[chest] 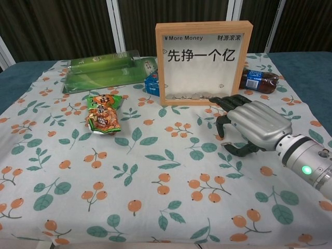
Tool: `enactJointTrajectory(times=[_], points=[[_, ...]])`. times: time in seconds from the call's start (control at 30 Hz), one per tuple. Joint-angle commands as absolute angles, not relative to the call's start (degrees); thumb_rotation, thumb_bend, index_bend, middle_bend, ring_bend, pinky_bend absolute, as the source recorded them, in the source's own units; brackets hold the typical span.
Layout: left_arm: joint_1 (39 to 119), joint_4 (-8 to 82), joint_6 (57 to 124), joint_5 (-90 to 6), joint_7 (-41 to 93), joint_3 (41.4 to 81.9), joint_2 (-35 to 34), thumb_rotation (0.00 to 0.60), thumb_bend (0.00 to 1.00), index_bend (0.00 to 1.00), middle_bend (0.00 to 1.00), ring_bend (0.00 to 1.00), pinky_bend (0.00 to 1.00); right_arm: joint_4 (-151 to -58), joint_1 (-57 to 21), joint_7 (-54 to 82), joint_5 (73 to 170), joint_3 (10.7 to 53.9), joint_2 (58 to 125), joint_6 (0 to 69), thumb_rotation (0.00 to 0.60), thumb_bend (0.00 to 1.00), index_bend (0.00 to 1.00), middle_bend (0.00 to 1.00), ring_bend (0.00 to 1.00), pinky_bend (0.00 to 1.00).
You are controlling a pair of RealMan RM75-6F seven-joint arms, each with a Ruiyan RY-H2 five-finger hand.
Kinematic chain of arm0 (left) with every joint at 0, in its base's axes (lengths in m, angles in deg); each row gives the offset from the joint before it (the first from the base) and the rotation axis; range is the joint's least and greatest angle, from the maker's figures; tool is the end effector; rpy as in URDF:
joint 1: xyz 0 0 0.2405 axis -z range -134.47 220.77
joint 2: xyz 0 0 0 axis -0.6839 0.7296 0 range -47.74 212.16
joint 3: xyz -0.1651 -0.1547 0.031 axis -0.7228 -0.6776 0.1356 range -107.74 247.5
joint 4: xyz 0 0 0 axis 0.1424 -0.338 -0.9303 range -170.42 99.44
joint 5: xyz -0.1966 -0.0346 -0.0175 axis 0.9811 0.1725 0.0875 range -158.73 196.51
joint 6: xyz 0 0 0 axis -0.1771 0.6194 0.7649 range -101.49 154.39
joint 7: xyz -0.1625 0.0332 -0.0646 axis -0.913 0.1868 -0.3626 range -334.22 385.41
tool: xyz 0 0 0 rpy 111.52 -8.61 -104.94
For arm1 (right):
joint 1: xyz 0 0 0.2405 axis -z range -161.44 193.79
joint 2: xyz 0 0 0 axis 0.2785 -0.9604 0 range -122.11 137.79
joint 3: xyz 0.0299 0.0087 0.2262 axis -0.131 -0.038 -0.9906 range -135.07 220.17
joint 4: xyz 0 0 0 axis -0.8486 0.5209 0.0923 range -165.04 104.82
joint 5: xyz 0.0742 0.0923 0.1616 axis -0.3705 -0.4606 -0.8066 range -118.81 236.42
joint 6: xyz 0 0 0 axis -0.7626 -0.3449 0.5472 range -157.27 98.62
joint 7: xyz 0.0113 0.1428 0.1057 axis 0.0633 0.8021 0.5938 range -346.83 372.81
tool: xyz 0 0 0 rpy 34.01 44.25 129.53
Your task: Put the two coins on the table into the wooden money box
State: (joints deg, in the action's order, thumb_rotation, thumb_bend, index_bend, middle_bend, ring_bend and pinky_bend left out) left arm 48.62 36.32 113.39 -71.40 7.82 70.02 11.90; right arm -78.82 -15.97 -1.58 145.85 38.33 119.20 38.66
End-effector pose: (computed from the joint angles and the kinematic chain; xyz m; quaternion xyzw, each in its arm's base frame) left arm -0.3249 0.2092 0.1509 -0.6067 -0.3946 -0.4134 0.5525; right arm -0.1727 -0.3196 -0.0791 0.7611 -0.2382 0.3687 0.4776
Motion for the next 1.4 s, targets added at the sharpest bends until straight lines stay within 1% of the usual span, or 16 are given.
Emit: enactJointTrajectory(times=[0.03,0.43,0.7,0.83,1.0,1.17,1.33,1.4], points=[[48.5,36.3,113.4,-71.3,7.7,70.0,11.9,0.600,0.38,0.00,0.00,0.00,0.05,-78.8,-16.0,-1.5,145.9,38.3,119.2,38.7,0.600,0.53,0.63,0.13,0.00,0.00],[48.5,36.8,113.5,-71.5,8.4,70.1,12.0,0.600,0.38,0.00,0.00,0.00,0.05,-78.9,-15.9,-2.4,145.4,38.1,119.3,38.3,0.600,0.59,0.67,0.14,0.00,0.00],[48.5,36.6,113.5,-71.4,8.3,70.1,11.9,0.600,0.38,0.00,0.00,0.00,0.05,-79.0,-15.8,-2.5,145.3,37.8,119.3,38.7,0.600,0.60,0.70,0.14,0.00,0.00],[48.5,36.6,113.7,-71.4,8.3,70.1,11.9,0.600,0.38,0.00,0.00,0.00,0.05,-80.3,-15.7,-2.2,145.9,37.5,118.5,40.4,0.600,0.60,0.70,0.14,0.00,0.00],[48.4,36.8,113.8,-71.6,8.5,70.1,12.0,0.600,0.38,0.00,0.00,0.00,0.05,-87.2,-16.0,-2.5,147.9,35.4,114.4,46.3,0.600,0.61,0.70,0.14,0.00,0.00],[48.2,37.0,114.5,-72.0,8.2,70.2,11.9,0.600,0.38,0.00,0.00,0.00,0.05,-99.3,-16.6,-4.8,149.8,31.1,107.5,52.4,0.600,0.61,0.71,0.15,0.00,0.00],[47.9,37.0,115.5,-72.5,7.9,70.3,12.0,0.600,0.38,0.00,0.00,0.00,0.05,-110.9,-17.5,-8.1,147.4,25.9,101.3,52.5,0.600,0.62,0.73,0.16,0.00,0.00],[47.8,37.0,115.8,-72.6,7.9,70.3,12.1,0.600,0.38,0.00,0.00,0.00,0.05,-113.6,-18.1,-9.9,146.4,23.8,99.7,52.3,0.600,0.62,0.73,0.16,0.00,0.00]])
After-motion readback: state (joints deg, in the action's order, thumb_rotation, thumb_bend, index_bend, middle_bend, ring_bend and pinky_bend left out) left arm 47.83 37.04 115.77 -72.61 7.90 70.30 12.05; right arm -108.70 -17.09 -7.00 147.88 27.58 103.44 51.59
